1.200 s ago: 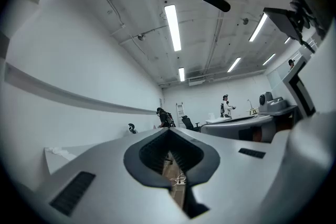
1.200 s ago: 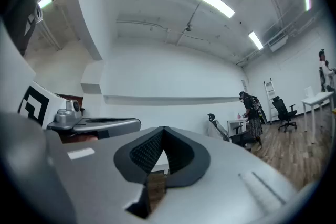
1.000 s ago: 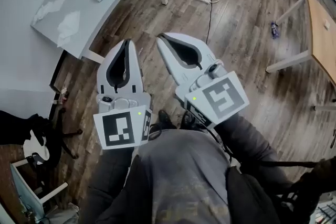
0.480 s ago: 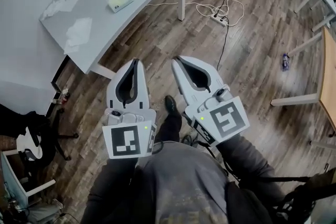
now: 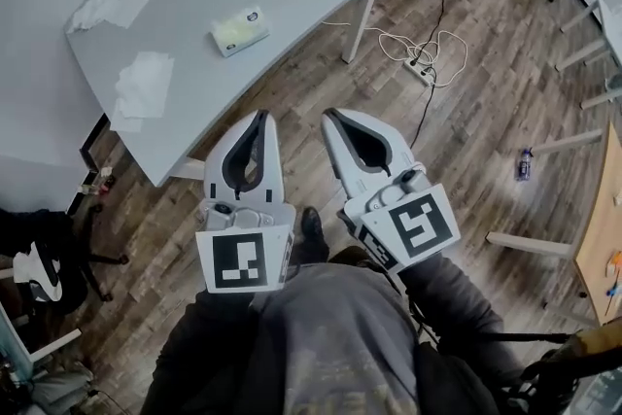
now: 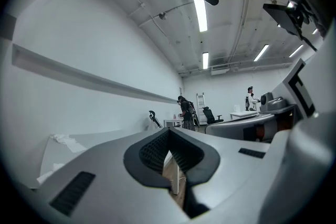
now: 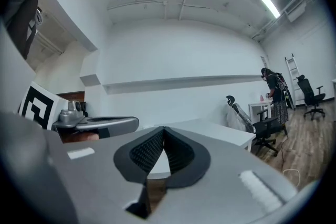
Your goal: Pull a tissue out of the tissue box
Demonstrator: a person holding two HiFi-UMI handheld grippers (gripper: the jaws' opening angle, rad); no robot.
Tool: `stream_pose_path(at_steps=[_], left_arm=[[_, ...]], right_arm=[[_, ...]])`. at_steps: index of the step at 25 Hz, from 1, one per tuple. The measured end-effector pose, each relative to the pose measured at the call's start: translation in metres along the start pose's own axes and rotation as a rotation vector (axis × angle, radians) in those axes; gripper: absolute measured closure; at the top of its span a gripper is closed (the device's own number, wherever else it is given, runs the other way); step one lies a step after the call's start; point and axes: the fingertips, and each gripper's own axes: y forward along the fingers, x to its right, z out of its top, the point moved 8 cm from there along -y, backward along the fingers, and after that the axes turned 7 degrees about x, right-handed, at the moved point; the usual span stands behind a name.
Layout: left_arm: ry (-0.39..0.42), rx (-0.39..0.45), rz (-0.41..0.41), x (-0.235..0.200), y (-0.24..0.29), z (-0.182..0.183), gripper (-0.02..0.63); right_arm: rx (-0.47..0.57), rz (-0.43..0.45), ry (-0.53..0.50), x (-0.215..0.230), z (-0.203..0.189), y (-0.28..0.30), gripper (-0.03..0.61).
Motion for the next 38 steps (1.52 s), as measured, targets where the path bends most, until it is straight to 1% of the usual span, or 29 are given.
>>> stream_pose_path(at_steps=[3, 8, 11, 14, 17, 22, 25, 27, 29, 33, 36, 38], left_arm=[[-0.002, 0.008, -0.004, -0.009, 0.022, 0.001, 0.615], [-0.015, -0.009, -0.001, -0.019, 0.056, -0.007, 0.615], [-0.001, -0.015, 0.026, -0.027, 0.078, -0.012, 0.615], [0.012, -0.043, 0.065, -0.034, 0.105, -0.021, 0.615], [0.004, -0.077, 0.125, -0.041, 0.139, -0.032, 0.615], [0.025, -0.141, 0.201, -0.05, 0.197, -0.052, 0.615], [0.029, -0.186, 0.265, -0.056, 0.226, -0.064, 0.615], [0.023, -0.193, 0.325, -0.059, 0.242, -0.066, 0.615], [0.019, -0.191, 0.387, -0.063, 0.251, -0.066, 0.615], [0.028, -0.2, 0.475, -0.074, 0.258, -0.066, 0.615], [0.018, -0.177, 0.541, -0.085, 0.26, -0.068, 0.615], [0.007, -0.178, 0.571, -0.091, 0.261, -0.075, 0.615]], right_arm=[[0.011, 0.016, -0.03, 0.013, 0.013, 0.028, 0.575], [0.049, 0.052, -0.081, 0.038, 0.028, 0.069, 0.575], [0.041, 0.078, -0.074, 0.059, 0.02, 0.095, 0.575], [0.018, 0.112, -0.044, 0.086, 0.003, 0.121, 0.575], [-0.011, 0.175, -0.003, 0.115, -0.015, 0.15, 0.575], [-0.048, 0.301, 0.058, 0.167, -0.042, 0.205, 0.575], [-0.063, 0.374, 0.08, 0.193, -0.05, 0.236, 0.575], [-0.067, 0.424, 0.091, 0.206, -0.048, 0.254, 0.575], [-0.06, 0.481, 0.082, 0.215, -0.044, 0.269, 0.575], [-0.024, 0.578, 0.081, 0.218, -0.037, 0.296, 0.572], [-0.025, 0.665, 0.075, 0.21, -0.044, 0.31, 0.554], [-0.053, 0.715, 0.075, 0.206, -0.054, 0.318, 0.545]])
